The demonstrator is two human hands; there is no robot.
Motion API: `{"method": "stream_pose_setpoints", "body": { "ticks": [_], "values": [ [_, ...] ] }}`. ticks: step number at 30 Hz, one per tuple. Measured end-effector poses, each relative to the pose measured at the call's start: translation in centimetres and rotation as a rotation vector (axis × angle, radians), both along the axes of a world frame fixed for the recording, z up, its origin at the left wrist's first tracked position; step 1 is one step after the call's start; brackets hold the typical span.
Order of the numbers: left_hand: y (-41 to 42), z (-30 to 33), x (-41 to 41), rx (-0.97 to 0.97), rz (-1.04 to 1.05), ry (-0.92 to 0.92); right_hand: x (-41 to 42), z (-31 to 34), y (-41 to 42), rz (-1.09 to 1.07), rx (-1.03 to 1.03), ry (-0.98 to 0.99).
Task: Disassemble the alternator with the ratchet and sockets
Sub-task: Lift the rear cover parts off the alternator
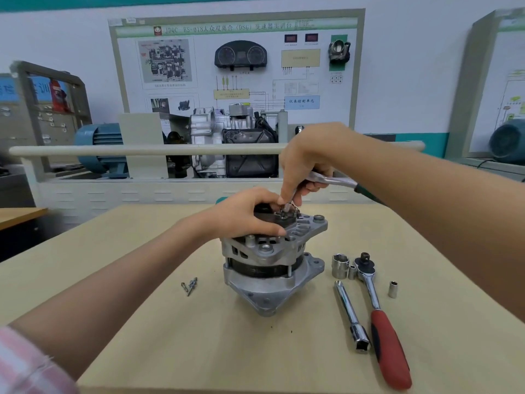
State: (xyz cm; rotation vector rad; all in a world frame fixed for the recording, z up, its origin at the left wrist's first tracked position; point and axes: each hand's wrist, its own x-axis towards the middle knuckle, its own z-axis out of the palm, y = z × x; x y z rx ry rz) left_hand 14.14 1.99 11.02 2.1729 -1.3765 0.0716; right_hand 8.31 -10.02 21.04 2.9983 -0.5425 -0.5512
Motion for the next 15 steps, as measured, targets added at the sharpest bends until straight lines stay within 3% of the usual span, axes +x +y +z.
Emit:
{"method": "stream_pose_setpoints", "body": {
  "ticks": [5, 9, 15],
  "values": [
    [0.1, -0.5, -0.2, -0.136, -0.011, -0.068, 0.5, 0.0, 0.1, 0.018, 0.013, -0.02],
    [0.0, -0.8, -0.1, -0.162, -0.01, -0.037, 0.5, 0.1, 0.6, 0.117, -0.112, -0.027],
    [-0.3, -0.8, 0.1, -0.185, -0.012, 0.303, 0.4, 0.4, 1.1, 0.235, -0.25, -0.039]
  ]
}}
